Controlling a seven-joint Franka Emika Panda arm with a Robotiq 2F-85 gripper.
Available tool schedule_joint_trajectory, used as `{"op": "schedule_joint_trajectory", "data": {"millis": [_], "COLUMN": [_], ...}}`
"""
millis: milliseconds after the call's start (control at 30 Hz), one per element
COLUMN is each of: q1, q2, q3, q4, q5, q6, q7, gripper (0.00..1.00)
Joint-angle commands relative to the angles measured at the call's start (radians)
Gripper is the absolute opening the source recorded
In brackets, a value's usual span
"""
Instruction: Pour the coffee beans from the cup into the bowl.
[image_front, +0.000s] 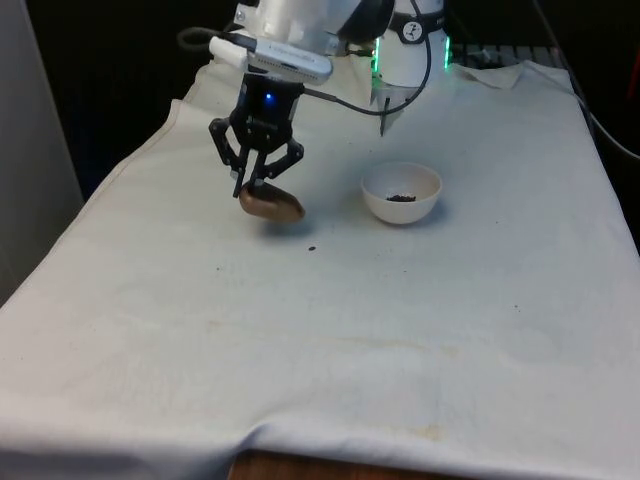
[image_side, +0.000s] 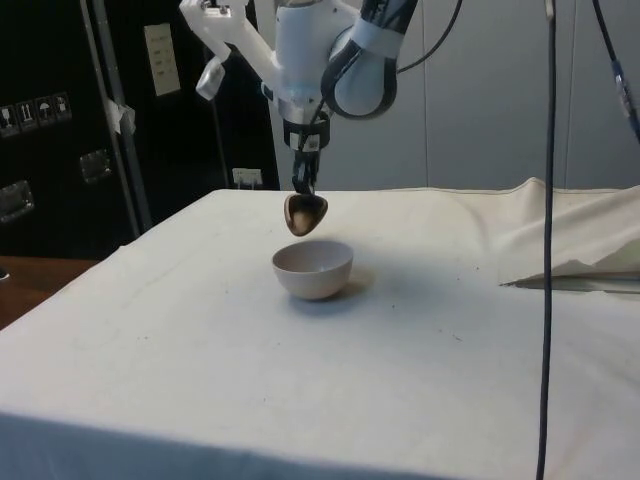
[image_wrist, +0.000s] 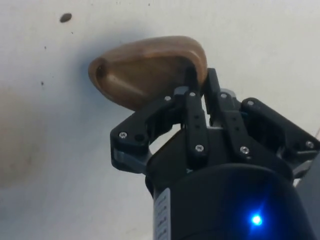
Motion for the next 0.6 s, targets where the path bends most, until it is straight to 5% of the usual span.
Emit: {"op": "schedule_joint_trajectory", "data": {"millis": [0,133,167,200,467,500,533,567], "q1": [-0.022,-0.022,0.000,-0.022,-0.023,0.000,-0.024,-0.025], "q2": [0.000,0.004,0.005,0.005,0.014,0.015,0.015,0.017], "q3": [0.030,0.032,0.002,0.033,0.036,0.004,0.037,0.037], "q4": [-0.004,-0.001,0.003,0.000,0.010,0.009,0.011,0.014], "q5": [0.035,0.107,0.090,0.121,0.246,0.219,0.261,0.288], "q6": [-0.001,-0.006,-0.002,-0.007,-0.018,-0.007,-0.019,-0.023], "q7": [-0.030,-0.088,-0.072,-0.099,-0.199,-0.174,-0.211,-0.234], "gripper": [0.00,0.00,0.00,0.00,0.00,0.00,0.00,0.00]}}
